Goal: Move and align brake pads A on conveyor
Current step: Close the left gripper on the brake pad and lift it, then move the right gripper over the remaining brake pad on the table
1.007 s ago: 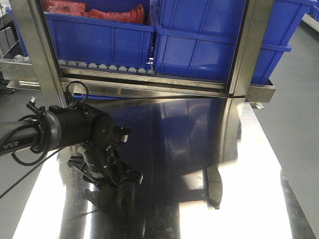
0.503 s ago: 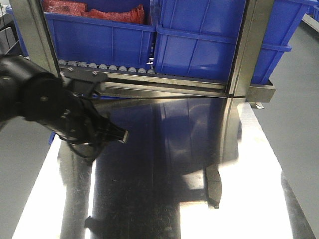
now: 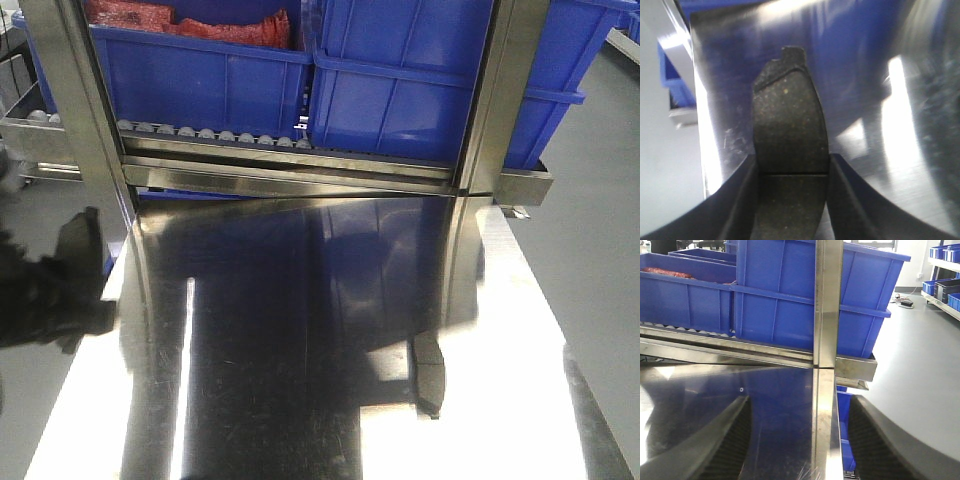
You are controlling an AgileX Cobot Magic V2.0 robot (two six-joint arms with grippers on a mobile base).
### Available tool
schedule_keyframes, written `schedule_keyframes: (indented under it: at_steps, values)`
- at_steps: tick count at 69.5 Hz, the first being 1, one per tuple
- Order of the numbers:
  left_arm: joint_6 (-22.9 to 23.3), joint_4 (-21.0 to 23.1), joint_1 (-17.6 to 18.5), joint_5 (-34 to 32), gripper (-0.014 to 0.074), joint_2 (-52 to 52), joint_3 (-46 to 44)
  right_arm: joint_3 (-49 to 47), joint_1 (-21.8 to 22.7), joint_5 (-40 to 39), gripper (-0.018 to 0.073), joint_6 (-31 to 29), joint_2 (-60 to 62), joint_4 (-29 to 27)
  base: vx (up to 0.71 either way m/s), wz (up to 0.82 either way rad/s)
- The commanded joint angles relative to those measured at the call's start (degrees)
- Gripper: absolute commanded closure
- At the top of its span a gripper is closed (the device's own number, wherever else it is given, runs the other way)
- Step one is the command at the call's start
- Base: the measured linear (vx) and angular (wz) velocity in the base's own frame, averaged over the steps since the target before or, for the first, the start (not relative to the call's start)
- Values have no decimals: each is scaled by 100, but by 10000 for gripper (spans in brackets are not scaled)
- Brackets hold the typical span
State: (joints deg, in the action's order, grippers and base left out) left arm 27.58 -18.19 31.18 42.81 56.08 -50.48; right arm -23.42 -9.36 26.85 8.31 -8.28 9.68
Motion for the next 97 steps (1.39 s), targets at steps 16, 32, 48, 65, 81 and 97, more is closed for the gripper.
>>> schedule_keyframes:
  at_steps: [16, 32, 48, 65, 81, 97]
  values:
    - [158, -119, 18, -1112, 604, -1928, 1415, -152, 2, -419, 144, -8, -84, 81, 0, 0]
    - [152, -146, 18, -1359, 604, -3196, 2194, -152, 2, -419, 144, -8, -84, 81, 0, 0]
    - [152, -588, 18, -1246, 604, -3857, 2389, -152, 2, -414, 144, -8, -84, 81, 0, 0]
    - [152, -567, 18, -1219, 602, -3925, 2389, -152, 2, -414, 144, -8, -84, 81, 0, 0]
    - [152, -567, 18, -1219, 602, -3925, 2389, -152, 2, -414, 144, -8, -84, 81, 0, 0]
    - [152, -567, 18, -1219, 602, -3925, 2389, -152, 2, -458, 144, -8, -84, 81, 0, 0]
